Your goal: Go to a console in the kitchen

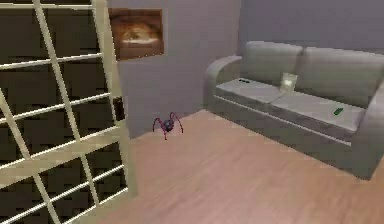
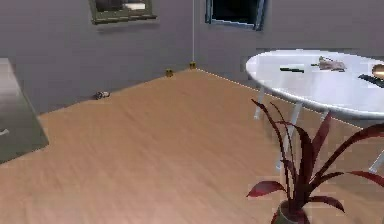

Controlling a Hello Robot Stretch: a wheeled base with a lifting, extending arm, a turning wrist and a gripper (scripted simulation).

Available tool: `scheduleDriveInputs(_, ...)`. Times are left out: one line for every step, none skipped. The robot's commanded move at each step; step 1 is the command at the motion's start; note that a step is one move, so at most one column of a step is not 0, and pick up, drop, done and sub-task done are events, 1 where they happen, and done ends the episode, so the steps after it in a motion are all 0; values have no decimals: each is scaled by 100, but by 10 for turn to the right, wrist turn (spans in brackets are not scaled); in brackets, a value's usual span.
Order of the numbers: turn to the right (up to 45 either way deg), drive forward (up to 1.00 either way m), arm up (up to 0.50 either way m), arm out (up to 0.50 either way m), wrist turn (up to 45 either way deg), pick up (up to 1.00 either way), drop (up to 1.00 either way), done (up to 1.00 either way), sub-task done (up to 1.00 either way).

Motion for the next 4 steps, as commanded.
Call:
scheduleDriveInputs(450,0,0,0,0,0,0,0,0)
scheduleDriveInputs(120,0,0,0,0,0,0,0,0)
scheduleDriveInputs(0,15,0,0,0,0,0,0,0)
scheduleDriveInputs(-450,0,0,0,0,0,0,0,0)
